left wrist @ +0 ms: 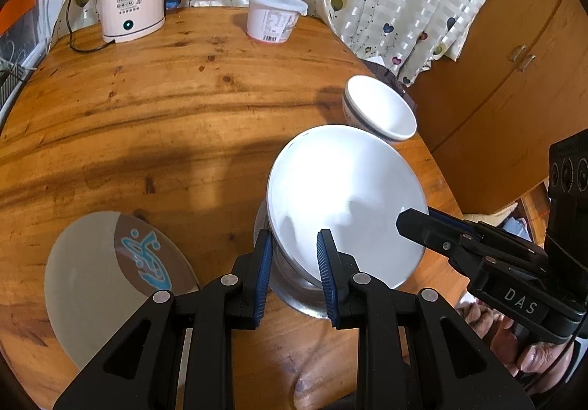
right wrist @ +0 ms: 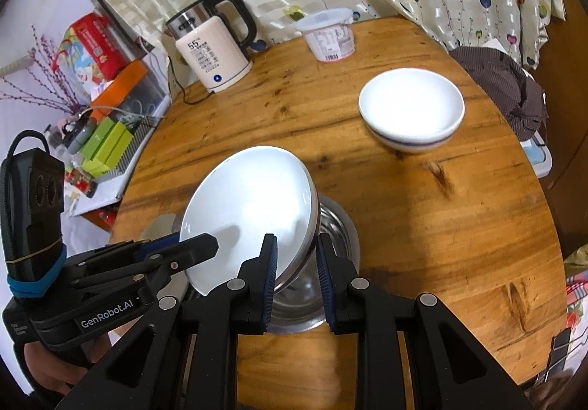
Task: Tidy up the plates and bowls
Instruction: 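Lift the white bowl and carry it over the steel bowl, then lower the held white bowl into the steel bowl with the right gripper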
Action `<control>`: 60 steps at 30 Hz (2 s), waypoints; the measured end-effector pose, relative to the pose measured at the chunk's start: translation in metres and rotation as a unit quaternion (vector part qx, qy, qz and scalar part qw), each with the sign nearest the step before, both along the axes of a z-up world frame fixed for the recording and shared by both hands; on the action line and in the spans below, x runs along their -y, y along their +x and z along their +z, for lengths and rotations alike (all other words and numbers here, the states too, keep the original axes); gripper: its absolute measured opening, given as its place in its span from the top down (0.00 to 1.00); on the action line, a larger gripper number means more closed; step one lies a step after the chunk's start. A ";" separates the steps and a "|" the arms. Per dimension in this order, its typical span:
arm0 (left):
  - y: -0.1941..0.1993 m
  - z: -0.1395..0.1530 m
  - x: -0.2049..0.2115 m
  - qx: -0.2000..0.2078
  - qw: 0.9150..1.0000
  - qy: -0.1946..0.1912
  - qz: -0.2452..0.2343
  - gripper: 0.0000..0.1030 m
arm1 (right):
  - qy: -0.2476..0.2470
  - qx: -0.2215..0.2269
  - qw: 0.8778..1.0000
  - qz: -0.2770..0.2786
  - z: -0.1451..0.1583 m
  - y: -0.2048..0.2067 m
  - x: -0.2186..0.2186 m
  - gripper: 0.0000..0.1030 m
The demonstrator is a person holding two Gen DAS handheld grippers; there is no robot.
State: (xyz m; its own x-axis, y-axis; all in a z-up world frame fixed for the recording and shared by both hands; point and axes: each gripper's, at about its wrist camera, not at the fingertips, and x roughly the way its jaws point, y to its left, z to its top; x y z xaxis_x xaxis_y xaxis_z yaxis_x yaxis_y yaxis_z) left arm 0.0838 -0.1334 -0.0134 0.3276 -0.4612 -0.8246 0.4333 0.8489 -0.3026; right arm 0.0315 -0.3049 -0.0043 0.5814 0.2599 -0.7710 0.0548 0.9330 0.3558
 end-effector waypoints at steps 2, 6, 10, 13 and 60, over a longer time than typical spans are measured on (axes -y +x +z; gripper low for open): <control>-0.001 -0.003 0.001 -0.004 1.000 0.001 0.000 0.75 | 0.001 -0.003 1.000 0.000 -0.002 -0.002 0.000 0.79; -0.004 -0.008 0.002 -0.009 1.000 0.003 -0.001 0.75 | 0.003 -0.009 1.000 -0.002 -0.007 -0.004 0.002 0.79; -0.006 -0.012 0.003 -0.014 1.000 0.007 -0.001 0.75 | 0.005 -0.015 1.000 -0.001 -0.012 -0.004 0.003 0.79; -0.006 -0.015 0.004 -0.019 1.000 0.009 -0.001 0.75 | 0.006 -0.019 1.000 -0.001 -0.014 -0.004 0.003 0.79; -0.004 -0.017 0.004 -0.010 1.000 0.013 0.002 0.75 | -0.014 -0.023 1.000 0.001 -0.018 -0.001 0.005 0.78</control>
